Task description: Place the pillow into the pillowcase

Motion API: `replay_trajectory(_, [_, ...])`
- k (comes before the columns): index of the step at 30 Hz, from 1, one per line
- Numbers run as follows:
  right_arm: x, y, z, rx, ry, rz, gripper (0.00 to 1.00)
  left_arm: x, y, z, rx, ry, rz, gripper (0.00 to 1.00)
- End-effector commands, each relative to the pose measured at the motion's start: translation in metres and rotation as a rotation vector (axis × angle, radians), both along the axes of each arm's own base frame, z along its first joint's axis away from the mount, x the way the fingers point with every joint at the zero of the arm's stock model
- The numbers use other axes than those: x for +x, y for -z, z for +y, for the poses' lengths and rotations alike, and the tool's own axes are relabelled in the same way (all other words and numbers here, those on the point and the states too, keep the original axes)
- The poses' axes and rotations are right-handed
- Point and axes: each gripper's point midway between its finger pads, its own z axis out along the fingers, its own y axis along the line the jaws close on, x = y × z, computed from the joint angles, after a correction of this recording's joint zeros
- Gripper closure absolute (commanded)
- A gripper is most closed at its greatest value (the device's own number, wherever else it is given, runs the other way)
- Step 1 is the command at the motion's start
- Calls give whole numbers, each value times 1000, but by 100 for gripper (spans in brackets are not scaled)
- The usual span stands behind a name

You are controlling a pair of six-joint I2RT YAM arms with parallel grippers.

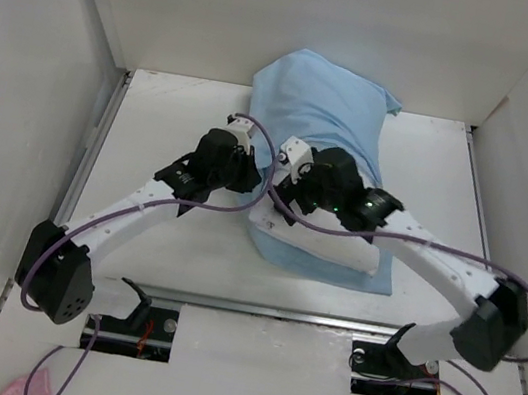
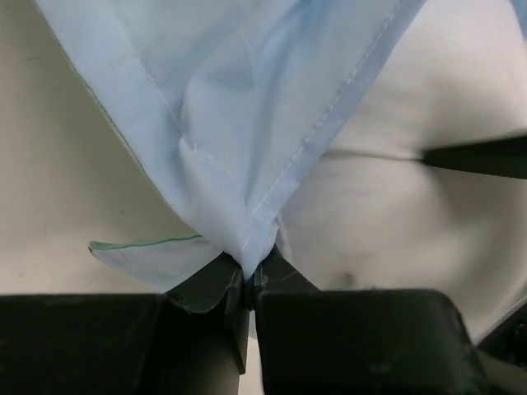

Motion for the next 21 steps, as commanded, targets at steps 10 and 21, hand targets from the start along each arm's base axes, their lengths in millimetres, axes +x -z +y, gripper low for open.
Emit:
replay_trajectory(10, [125, 9, -44, 166, 796, -111, 100, -21, -95, -8, -167, 36, -211, 100])
replay_trajectory(21, [142, -143, -107, 940, 1232, -567, 100, -100, -197, -5, -325, 117, -294, 100])
